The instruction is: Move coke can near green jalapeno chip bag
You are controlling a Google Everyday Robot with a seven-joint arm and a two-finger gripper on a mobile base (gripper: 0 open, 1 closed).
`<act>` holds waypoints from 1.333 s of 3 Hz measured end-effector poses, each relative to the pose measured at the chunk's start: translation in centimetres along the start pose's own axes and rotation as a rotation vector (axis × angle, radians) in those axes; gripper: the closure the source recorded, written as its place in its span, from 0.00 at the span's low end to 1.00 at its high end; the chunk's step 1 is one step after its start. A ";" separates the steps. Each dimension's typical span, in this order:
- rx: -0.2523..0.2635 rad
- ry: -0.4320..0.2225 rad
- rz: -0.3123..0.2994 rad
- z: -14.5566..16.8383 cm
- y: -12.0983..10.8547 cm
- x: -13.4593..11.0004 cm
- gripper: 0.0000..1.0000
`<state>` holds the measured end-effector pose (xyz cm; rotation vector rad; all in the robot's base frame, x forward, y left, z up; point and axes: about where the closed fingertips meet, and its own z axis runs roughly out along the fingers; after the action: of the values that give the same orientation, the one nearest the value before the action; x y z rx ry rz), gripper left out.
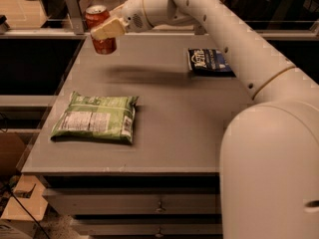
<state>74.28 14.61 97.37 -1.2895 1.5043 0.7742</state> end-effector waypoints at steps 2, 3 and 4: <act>-0.138 -0.088 -0.066 -1.0 6.0 3.4 0.82; -0.201 -0.097 -0.109 -0.9 8.5 4.8 0.59; -0.251 -0.073 -0.149 -0.8 10.6 6.4 0.36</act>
Offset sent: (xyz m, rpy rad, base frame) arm -0.0924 -0.0181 -0.0557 0.0900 -0.0771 0.2665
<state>64.07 14.13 90.34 -1.5233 1.2667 0.9231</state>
